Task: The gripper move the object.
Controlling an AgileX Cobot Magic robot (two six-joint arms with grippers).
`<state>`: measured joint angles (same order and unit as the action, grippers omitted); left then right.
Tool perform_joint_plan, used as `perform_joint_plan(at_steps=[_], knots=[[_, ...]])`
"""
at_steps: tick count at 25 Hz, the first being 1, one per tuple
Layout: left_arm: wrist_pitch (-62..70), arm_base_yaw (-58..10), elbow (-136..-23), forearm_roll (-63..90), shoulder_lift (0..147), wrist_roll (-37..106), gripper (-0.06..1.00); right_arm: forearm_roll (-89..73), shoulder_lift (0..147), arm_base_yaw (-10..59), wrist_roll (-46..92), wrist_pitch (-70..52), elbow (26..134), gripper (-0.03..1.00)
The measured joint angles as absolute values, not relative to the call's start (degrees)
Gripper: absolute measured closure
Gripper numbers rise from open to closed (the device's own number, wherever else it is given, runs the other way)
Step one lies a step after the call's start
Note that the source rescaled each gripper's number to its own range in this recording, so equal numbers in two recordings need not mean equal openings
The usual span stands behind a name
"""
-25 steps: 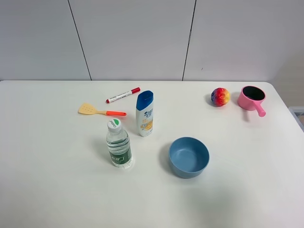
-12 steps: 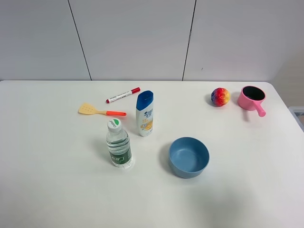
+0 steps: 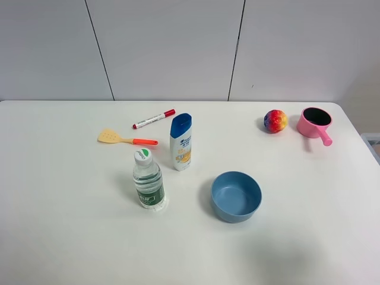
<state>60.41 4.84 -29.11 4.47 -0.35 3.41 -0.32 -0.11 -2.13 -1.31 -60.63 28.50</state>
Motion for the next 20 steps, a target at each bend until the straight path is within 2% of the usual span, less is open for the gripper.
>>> perform_joint_plan(at_steps=[20], knots=[[60.41,4.84,-29.11,4.47,-0.35,3.41,-0.06,-0.32,-0.11,-2.13,-1.31,-60.92,28.5,0.01]])
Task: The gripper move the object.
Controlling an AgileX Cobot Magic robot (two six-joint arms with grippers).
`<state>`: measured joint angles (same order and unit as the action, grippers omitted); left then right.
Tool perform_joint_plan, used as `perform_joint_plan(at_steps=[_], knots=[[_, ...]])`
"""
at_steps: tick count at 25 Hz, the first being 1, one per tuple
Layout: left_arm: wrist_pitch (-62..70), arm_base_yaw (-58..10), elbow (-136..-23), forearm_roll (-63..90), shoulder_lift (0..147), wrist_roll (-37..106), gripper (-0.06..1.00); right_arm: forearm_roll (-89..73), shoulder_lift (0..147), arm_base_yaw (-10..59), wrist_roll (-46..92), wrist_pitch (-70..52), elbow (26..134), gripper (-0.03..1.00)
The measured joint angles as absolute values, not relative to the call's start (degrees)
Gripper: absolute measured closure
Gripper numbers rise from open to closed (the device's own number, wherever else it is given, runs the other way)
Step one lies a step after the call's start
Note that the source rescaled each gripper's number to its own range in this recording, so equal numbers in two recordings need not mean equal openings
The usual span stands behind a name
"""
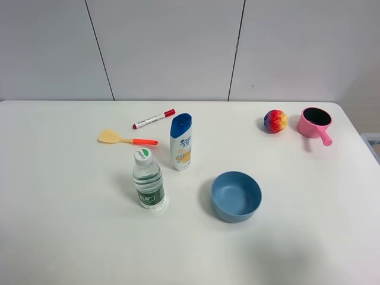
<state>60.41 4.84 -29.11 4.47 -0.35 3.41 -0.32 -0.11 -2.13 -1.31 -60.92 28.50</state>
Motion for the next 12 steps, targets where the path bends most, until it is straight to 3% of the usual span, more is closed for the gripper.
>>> perform_joint_plan(at_steps=[12], knots=[[60.41,4.84,-29.11,4.47,-0.35,3.41,-0.06,-0.32,-0.11,-2.13,-1.31,-60.92,28.5,0.01]])
